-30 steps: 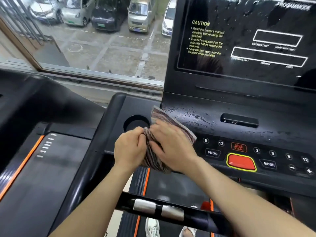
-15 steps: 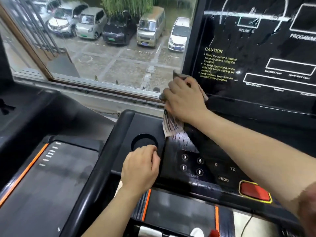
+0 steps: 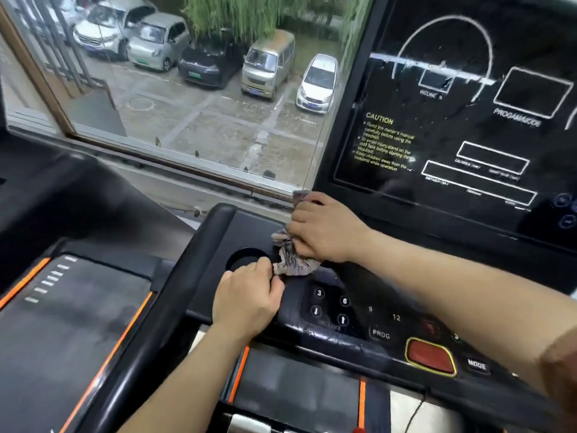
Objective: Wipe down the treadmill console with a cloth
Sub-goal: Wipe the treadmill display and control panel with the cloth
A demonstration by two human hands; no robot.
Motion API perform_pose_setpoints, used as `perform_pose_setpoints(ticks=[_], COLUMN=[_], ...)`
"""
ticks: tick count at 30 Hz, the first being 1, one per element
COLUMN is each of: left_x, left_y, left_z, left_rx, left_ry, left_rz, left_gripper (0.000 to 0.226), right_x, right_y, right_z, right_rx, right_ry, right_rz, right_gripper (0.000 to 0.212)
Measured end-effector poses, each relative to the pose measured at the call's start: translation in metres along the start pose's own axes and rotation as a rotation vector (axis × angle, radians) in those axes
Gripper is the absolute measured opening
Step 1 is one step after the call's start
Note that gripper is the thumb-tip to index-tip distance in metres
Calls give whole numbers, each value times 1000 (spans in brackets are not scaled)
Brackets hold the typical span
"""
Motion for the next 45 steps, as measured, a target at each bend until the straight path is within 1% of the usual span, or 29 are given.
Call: perform_pose_setpoints(ticks=[1, 3, 6, 8, 9, 10, 12, 13, 15, 16, 18, 20, 21, 22, 23, 25, 27, 30, 31, 33, 35, 36, 37, 39, 40, 41, 43, 45], left_x=[0, 1, 2, 1, 1, 0, 0, 0, -1, -4, -15, -33, -43, -53, -62, -78, -93, -117, -125, -138, -144, -144, -143, -140, -137, -135, -134, -135], left_y=[1, -1, -3, -1, 0, 0, -1, 1, 11, 17, 32, 47, 55, 63, 71, 93, 116, 151, 163, 187, 203, 206, 206, 200, 196, 192, 189, 189], left_z=[0, 2, 5, 5, 6, 6, 5, 2, 0, 0, -1, -3, -4, -6, -8, -10, -16, -40, -49, -62, -70, -71, -71, -69, -68, -68, -67, -67], left_rx=[-1, -23, -45, -53, -43, -30, 6, 31, 64, 56, 65, 64, 55, 48, 46, 49, 31, -68, -92, -102, -105, -110, -114, -115, -116, -118, -121, -123], left_ry=[-11, -10, -5, 30, 53, 71, 76, 50, -59, -102, -126, -134, -182, -265, -365, -509, -579, -686, -737, -825, -897, -930, -957, -982, -984, -992, -1027, -1036], left_rz=[-12, -10, -22, -20, -19, -10, -26, -63, -138, -157, -167, -146, -147, -157, -170, -187, -164, -99, -90, -101, -146, -159, -159, -148, -145, -144, -160, -172], left_gripper=[23, 24, 22, 23, 23, 23, 22, 22, 15, 12, 24, 25, 24, 25, 31, 50, 60, 61, 59, 55, 50, 48, 47, 44, 44, 43, 41, 40], right_x=[-13, -41, -96, -124, -126, -121, -91, -68, -22, -8, -3, -17, -30, -47, -68, -111, -151, -207, -224, -253, -274, -284, -293, -313, -322, -333, -352, -345], right_y=[10, 28, 46, 54, 57, 59, 60, 56, 42, 34, 30, 31, 32, 34, 38, 43, 46, 49, 50, 50, 50, 51, 51, 42, 31, 19, -1, -1], right_z=[-8, -25, -72, -104, -115, -117, -98, -77, -33, -16, 6, 0, -9, -23, -38, -72, -102, -137, -148, -171, -191, -194, -192, -185, -182, -179, -173, -175], right_rx=[-15, -18, -109, -175, -156, -103, 36, 111, 268, 285, 219, 108, 30, -57, -146, -248, -336, -343, -324, -277, -213, -143, -63, 105, 192, 265, 386, 480], right_ry=[-84, -209, -312, -360, -354, -357, -425, -416, -292, -237, -182, -167, -163, -170, -183, -228, -270, -337, -345, -264, -66, 59, 223, 631, 751, 809, 818, 814], right_rz=[10, 88, 342, 476, 508, 510, 426, 354, 189, 147, 90, 47, 46, 60, 79, 118, 158, 279, 343, 551, 776, 835, 855, 823, 801, 778, 783, 753], right_gripper=[24, 30, 42, 42, 41, 42, 51, 51, 40, 35, 33, 34, 35, 35, 37, 44, 52, 60, 61, 62, 62, 63, 65, 72, 78, 83, 90, 84])
Point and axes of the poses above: each hand's wrist, its own y-axis towards the middle knuckle, its own z-axis out of the palm, x = y × z, the point moved 4 cm from there along y, towards the middle knuckle, and after that the axes turned 3 degrees about -y, right-handed, at the moved point
